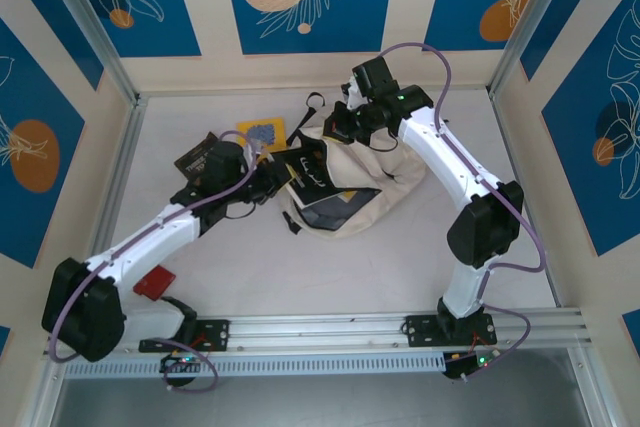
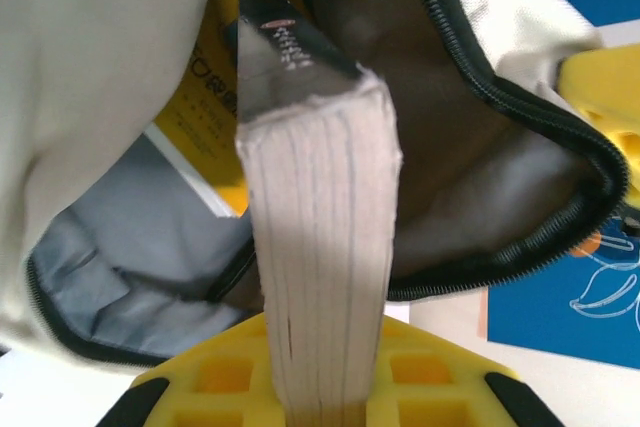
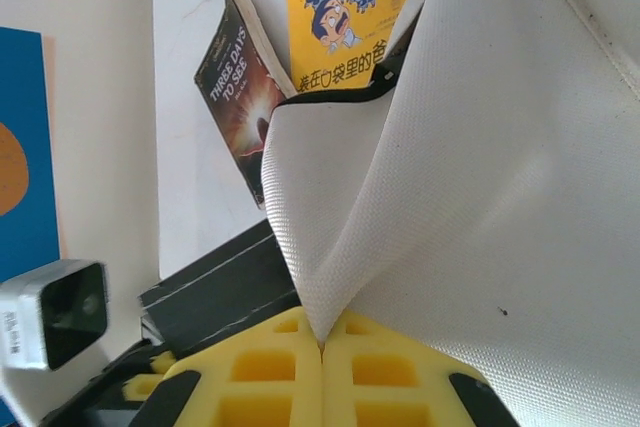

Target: Pack the student bag

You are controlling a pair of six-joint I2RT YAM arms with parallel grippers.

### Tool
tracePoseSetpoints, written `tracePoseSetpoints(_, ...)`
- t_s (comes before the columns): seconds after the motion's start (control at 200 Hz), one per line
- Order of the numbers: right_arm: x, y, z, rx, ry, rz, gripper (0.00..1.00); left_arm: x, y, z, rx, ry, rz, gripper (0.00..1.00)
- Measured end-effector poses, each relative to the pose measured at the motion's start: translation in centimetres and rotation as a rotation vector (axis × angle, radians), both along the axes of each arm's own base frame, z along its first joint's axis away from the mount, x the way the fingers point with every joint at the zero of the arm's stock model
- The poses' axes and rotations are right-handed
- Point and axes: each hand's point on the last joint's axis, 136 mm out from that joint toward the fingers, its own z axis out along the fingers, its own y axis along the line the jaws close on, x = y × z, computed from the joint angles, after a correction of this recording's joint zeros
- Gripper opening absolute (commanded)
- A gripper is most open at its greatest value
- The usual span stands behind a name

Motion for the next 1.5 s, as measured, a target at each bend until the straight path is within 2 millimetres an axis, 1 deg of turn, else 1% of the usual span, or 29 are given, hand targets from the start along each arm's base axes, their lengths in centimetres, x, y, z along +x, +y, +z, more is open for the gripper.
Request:
tracePoseSetpoints(0.12,0.2,-0.2,0.2,0.024,0.006,-0.01,0.02,1.1,-2.0,-1.0,0.016,-0.007,0.007,0.0)
tracePoseSetpoints(0.33,0.2,-1.1,0.6,0.051,0.019,-0.039,0.02,2.7,-5.6,-3.2,0.081,-0.028,0.045,0.0)
tracePoseSetpoints(0.45,0.1,-1.8,0.8,0.067,0.025,-0.052,0.02,3.8,-6.8,-4.2,0.093,-0.032,0.082,0.0)
tracePoseSetpoints(0.57,0.0,-2.3,0.9,0.107,0.044,-0.057,0.02,5.2,-8.1,-5.6,0.092,-0.016,0.121,0.01)
tracePoseSetpoints(0.69,0.0,-2.5,0.9,0.138,0.06,-0.056,0.02,5.6,-8.9,-6.0,0.092,-0.016,0.145,0.05)
tracePoseSetpoints(0.735,0.0,-2.6,0.9,0.152,0.064,-0.056,0.02,5.9,-9.1,-5.9,0.096,-0.024,0.163,0.08)
tracePoseSetpoints(0.835,-0.3,-2.8,0.9,0.166,0.076,-0.055,0.01,7.0,-10.3,-5.9,0.08,-0.031,0.194,0.15)
tracePoseSetpoints(0.91,-0.4,-2.9,1.2,0.173,0.074,-0.061,0.01,7.6,-10.9,-6.6,0.068,-0.018,0.211,0.27)
tracePoseSetpoints(0.955,-0.4,-3.1,1.2,0.175,0.073,-0.064,0.01,7.8,-11.0,-7.3,0.071,-0.009,0.222,0.34)
tracePoseSetpoints(1.005,-0.5,-3.2,1.3,0.179,0.079,-0.07,0.01,7.9,-10.9,-8.0,0.081,0.006,0.232,0.45)
tracePoseSetpoints(1.065,-0.5,-3.4,1.2,0.181,0.079,-0.075,0.01,7.8,-10.7,-8.3,0.088,0.016,0.24,0.57)
tracePoseSetpoints(1.14,-0.6,-3.7,1.0,0.18,0.086,-0.084,0.01,7.8,-10.5,-8.2,0.088,0.017,0.249,0.66)
tracePoseSetpoints(1.22,-0.5,-4.0,0.7,0.178,0.091,-0.093,0.01,7.4,-9.9,-8.3,0.105,0.031,0.256,0.71)
tracePoseSetpoints(1.285,-0.4,-4.2,0.5,0.176,0.092,-0.1,0.01,6.9,-9.4,-7.9,0.125,0.039,0.25,0.73)
tracePoseSetpoints(1.39,-0.2,-4.4,0.2,0.17,0.09,-0.109,0.01,5.8,-8.5,-6.4,0.139,0.047,0.247,0.76)
tracePoseSetpoints(1.5,-0.3,-4.7,-0.4,0.156,0.096,-0.118,0.01,4.5,-7.5,-4.3,0.134,0.052,0.233,0.78)
